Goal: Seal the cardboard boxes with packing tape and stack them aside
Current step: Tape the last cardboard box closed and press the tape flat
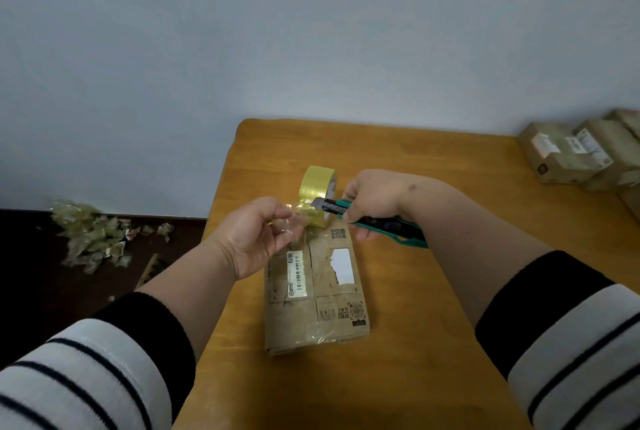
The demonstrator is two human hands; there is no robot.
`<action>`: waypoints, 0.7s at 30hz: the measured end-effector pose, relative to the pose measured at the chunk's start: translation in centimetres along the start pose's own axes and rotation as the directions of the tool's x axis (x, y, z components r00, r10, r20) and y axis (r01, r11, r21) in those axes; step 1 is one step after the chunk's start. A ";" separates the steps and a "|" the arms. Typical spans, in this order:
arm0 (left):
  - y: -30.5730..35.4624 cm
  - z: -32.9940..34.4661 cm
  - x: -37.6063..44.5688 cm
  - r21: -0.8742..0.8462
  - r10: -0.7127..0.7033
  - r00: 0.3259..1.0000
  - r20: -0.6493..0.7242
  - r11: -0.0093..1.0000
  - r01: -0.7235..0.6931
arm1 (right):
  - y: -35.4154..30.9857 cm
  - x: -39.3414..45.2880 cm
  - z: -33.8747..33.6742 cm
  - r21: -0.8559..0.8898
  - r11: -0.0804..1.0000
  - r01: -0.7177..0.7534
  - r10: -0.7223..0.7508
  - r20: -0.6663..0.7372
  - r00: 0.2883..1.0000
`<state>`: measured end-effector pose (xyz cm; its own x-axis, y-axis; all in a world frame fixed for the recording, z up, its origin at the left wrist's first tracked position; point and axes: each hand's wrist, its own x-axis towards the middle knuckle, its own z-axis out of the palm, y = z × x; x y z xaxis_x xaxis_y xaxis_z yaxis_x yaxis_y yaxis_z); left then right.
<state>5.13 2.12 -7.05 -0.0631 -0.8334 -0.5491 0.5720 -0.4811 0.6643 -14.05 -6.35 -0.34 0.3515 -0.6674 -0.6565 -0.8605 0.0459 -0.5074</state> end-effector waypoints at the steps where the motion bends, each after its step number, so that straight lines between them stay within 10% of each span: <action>1: 0.0 0.0 0.0 0.012 0.002 1.000 0.010 1.000 -0.002 | -0.1 0.0 0.0 -0.016 1.000 0.000 0.000 -0.010 1.000; 21: 0.2 1.0 -1.0 0.177 0.057 0.997 0.048 0.982 -0.064 | -2.7 -0.1 1.4 -0.228 0.973 -0.041 0.052 0.042 0.998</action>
<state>4.51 2.55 -5.85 -0.0701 -0.8715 -0.4854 0.4213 -0.4670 0.7775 -11.26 -5.38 0.29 0.3214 -0.6321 -0.7051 -0.9356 -0.0971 -0.3395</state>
